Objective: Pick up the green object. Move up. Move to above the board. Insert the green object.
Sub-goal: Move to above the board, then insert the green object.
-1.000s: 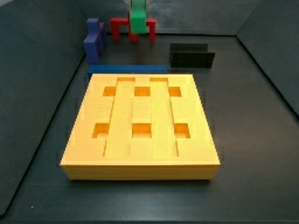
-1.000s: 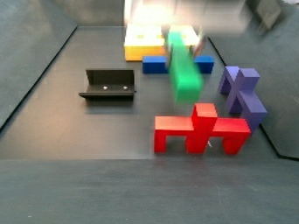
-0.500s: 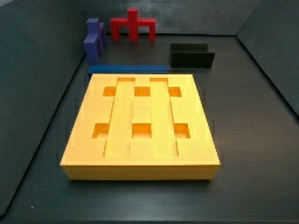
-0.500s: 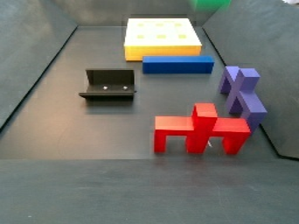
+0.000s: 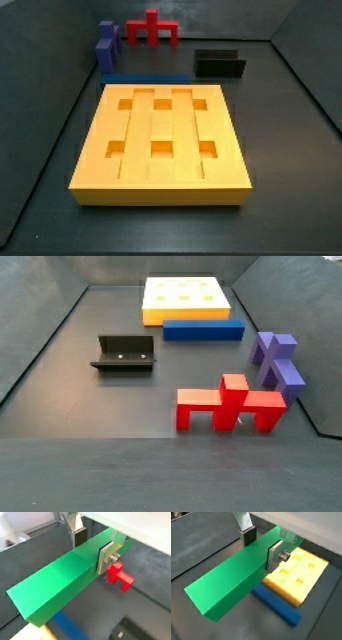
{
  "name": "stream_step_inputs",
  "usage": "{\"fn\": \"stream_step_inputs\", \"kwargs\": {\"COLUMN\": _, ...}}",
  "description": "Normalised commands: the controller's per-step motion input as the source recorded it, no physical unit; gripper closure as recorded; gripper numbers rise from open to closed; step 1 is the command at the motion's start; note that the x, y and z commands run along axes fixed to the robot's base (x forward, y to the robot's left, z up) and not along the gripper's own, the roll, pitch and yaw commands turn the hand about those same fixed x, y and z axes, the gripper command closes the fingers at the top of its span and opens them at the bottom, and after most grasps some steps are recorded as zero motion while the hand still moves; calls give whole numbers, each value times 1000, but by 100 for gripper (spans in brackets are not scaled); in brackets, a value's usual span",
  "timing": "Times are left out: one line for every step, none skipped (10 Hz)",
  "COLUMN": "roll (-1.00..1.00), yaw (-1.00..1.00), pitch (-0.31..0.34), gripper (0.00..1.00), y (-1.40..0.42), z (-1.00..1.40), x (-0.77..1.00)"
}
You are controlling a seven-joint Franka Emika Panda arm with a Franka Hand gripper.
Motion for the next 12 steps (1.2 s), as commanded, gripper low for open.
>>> {"fn": "stream_step_inputs", "kwargs": {"roll": -5, "yaw": -26, "pitch": 177, "gripper": 100, "y": -1400, "z": 184, "x": 148}}
{"fn": "stream_step_inputs", "kwargs": {"roll": -2, "yaw": -6, "pitch": 151, "gripper": 100, "y": -1400, "z": 189, "x": 166}}
{"fn": "stream_step_inputs", "kwargs": {"roll": 15, "yaw": -3, "pitch": 148, "gripper": 100, "y": -1400, "z": 195, "x": 185}}
{"fn": "stream_step_inputs", "kwargs": {"roll": 18, "yaw": 5, "pitch": 154, "gripper": 100, "y": -1400, "z": 199, "x": 208}}
{"fn": "stream_step_inputs", "kwargs": {"roll": 3, "yaw": 7, "pitch": 161, "gripper": 100, "y": -1400, "z": 204, "x": 251}}
{"fn": "stream_step_inputs", "kwargs": {"roll": 7, "yaw": 8, "pitch": 165, "gripper": 100, "y": -892, "z": 136, "x": 191}}
{"fn": "stream_step_inputs", "kwargs": {"roll": 17, "yaw": 4, "pitch": 161, "gripper": 100, "y": -624, "z": 104, "x": 156}}
{"fn": "stream_step_inputs", "kwargs": {"roll": 21, "yaw": 9, "pitch": 112, "gripper": 100, "y": -239, "z": 52, "x": 82}}
{"fn": "stream_step_inputs", "kwargs": {"roll": -19, "yaw": 0, "pitch": -1, "gripper": 100, "y": 0, "z": -40, "x": 0}}
{"fn": "stream_step_inputs", "kwargs": {"roll": -36, "yaw": 0, "pitch": -13, "gripper": 100, "y": 0, "z": -154, "x": 0}}
{"fn": "stream_step_inputs", "kwargs": {"roll": -24, "yaw": 0, "pitch": -14, "gripper": 100, "y": 0, "z": -277, "x": 23}}
{"fn": "stream_step_inputs", "kwargs": {"roll": 0, "yaw": 0, "pitch": -13, "gripper": 100, "y": 0, "z": -314, "x": 34}}
